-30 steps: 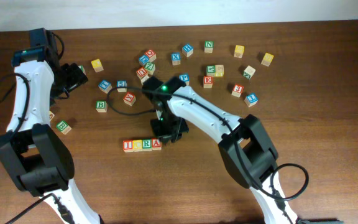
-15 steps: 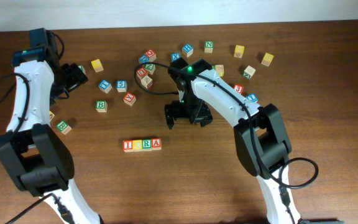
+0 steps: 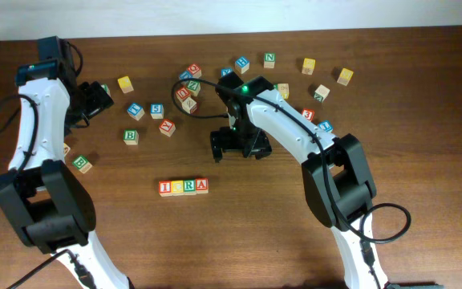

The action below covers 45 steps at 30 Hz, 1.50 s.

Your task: Spell out ICRA

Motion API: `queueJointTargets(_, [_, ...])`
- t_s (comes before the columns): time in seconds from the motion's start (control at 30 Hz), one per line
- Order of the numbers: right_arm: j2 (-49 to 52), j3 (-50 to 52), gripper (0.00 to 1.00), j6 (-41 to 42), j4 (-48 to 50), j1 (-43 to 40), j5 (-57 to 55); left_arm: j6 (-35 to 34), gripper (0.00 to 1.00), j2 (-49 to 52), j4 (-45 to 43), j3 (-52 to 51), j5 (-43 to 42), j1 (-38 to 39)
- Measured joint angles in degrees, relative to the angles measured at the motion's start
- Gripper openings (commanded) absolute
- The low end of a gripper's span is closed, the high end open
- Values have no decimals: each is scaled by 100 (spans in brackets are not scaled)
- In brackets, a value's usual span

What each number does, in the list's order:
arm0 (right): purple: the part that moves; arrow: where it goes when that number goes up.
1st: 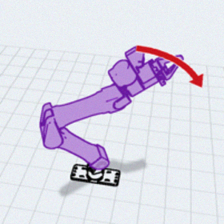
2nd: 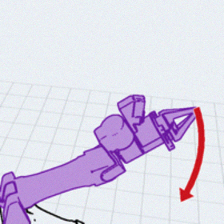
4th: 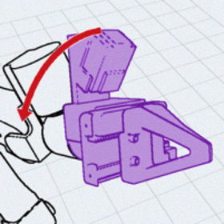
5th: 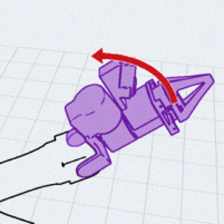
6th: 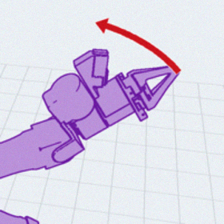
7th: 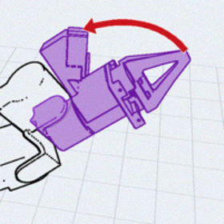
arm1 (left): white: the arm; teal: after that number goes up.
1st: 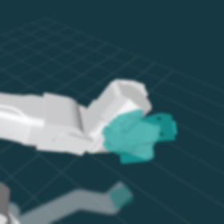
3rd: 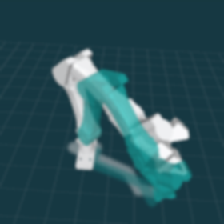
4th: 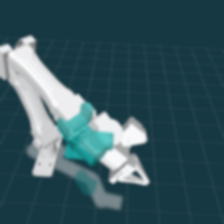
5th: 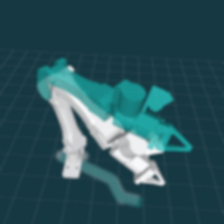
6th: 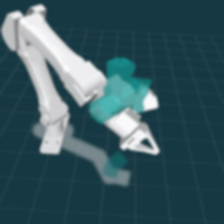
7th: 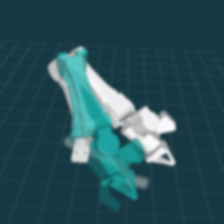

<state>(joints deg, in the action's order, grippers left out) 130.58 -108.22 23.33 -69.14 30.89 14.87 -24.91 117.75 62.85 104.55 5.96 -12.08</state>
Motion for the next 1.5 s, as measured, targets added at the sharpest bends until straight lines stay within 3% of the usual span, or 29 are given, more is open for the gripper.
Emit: queueJointTargets(1.5, [0, 0, 98, -2, 111, 0, 0, 0, 99, -90, 0, 0, -4, 0])
